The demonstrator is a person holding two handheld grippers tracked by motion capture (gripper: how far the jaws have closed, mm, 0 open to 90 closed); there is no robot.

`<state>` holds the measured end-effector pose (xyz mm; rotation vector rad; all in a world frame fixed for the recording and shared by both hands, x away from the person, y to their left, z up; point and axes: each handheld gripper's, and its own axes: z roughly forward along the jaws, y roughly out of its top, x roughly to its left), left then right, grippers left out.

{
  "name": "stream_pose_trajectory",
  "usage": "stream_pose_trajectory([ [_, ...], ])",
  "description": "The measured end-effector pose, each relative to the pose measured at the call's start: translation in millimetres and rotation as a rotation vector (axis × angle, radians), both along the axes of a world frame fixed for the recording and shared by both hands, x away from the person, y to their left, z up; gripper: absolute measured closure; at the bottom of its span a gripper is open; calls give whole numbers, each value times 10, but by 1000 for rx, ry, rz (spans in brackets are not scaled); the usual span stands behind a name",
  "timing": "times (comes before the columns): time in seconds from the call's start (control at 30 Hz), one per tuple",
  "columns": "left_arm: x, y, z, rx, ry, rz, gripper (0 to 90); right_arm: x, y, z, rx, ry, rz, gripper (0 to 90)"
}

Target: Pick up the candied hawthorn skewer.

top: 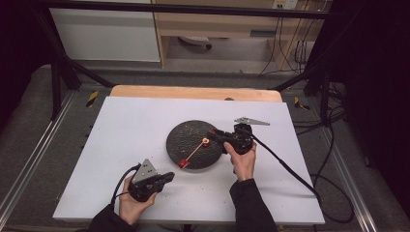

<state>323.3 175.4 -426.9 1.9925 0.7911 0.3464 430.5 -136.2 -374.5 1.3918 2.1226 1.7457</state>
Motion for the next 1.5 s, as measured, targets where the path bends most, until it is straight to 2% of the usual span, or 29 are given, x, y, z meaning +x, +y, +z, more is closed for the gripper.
stream_pose_trajectory([
  [0.2,10,62,11,-4,0,16,881,70,-53,13,-36,-3,-28,619],
  [0.33,22,107,26,-15,-2,32,881,80,-44,-14,-59,5,-26,619],
  [0.63,37,171,60,-40,3,56,881,-7,173,-344,-136,54,17,619],
  [0.87,56,171,55,-39,5,58,882,24,282,-573,-193,92,27,618],
  [1.17,62,156,53,-36,4,54,881,40,334,-730,-259,109,28,614],
  [1.23,64,151,51,-34,5,51,881,44,339,-749,-265,111,32,610],
  [1.3,64,149,51,-33,5,50,882,43,338,-741,-262,112,30,565],
  [1.37,62,149,54,-35,5,50,881,32,325,-705,-257,95,22,523],
  [1.5,65,144,53,-36,4,53,881,-33,281,-557,-216,43,23,414],
])
